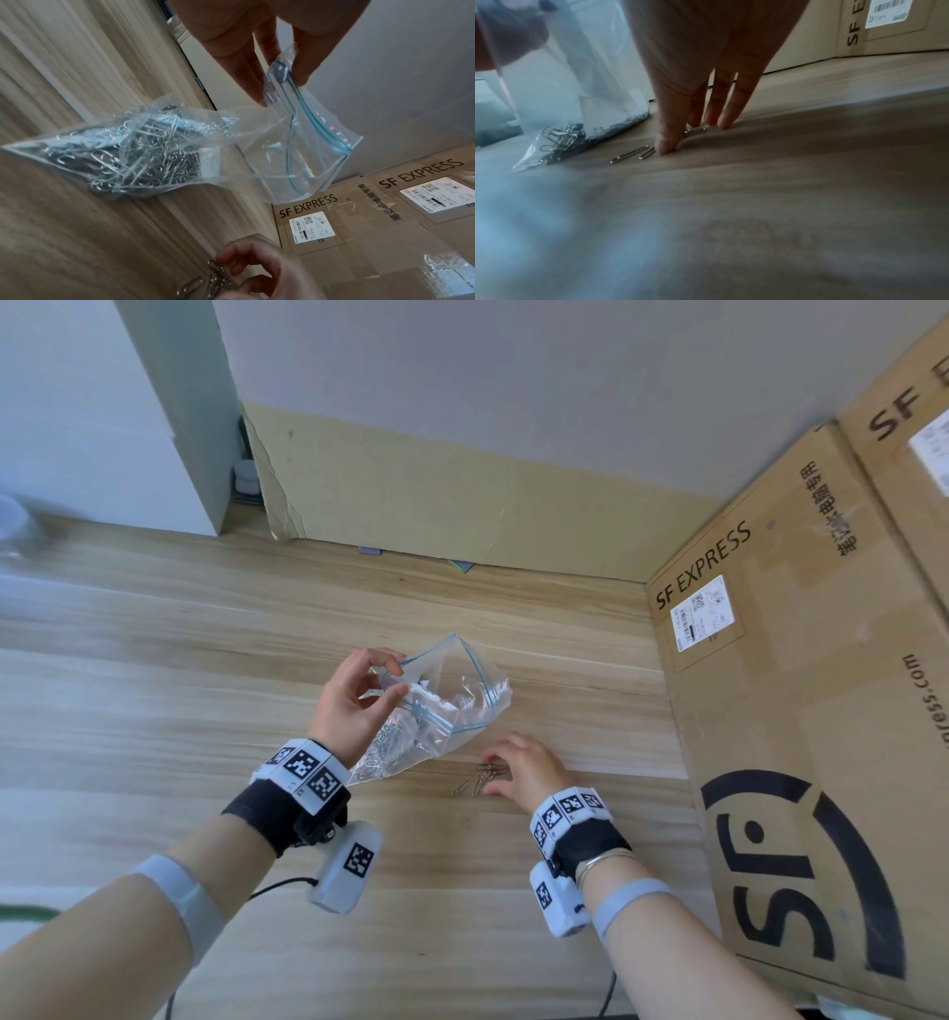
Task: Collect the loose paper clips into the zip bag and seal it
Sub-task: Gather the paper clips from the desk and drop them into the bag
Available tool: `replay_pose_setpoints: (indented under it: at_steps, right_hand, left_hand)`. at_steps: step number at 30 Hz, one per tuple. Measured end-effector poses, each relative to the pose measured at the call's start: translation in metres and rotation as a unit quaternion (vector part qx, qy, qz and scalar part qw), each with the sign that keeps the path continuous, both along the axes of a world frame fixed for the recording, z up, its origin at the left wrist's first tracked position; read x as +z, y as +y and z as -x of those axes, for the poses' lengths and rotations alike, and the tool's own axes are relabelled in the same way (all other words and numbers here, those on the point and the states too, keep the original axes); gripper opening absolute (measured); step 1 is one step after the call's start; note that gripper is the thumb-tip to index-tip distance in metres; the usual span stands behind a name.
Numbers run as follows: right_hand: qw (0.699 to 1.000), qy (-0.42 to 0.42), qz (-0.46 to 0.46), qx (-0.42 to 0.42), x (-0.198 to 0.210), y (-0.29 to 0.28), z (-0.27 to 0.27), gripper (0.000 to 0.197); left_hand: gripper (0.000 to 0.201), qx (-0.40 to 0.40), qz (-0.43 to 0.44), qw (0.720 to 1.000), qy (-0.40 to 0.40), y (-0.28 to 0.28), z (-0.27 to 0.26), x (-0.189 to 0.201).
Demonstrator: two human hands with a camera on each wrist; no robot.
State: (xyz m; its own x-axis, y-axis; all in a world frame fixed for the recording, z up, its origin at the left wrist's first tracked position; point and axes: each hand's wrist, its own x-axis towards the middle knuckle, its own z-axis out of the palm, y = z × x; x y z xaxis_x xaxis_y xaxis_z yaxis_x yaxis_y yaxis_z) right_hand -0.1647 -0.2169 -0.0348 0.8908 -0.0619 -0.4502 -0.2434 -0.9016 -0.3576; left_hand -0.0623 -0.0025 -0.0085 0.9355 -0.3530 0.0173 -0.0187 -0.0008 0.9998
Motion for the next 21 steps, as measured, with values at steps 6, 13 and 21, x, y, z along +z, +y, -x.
replay_pose_setpoints:
  at_steps: [6, 13, 21]
  right_hand:
    - [1.0, -0.016, 0.007, 0.004, -0.002, 0.005, -0.004, 0.017]
    - [0.995, 0.005, 0.066, 0.069, -0.004, 0.008, -0.01, 0.021]
    - [0.995, -0.098, 0.005, -0.029, 0.01, -0.004, -0.003, 0.013]
  left_hand:
    - [0.011, -0.006, -0.004, 1.0, 0.006, -0.004, 0.002, 0.0]
    - [0.016, 0.001, -0.014, 1.0, -0.004, -0.005, 0.001, 0.0]
    - [0.015, 0.004, -0.002, 1.0, 0.006, -0.004, 0.001, -0.001]
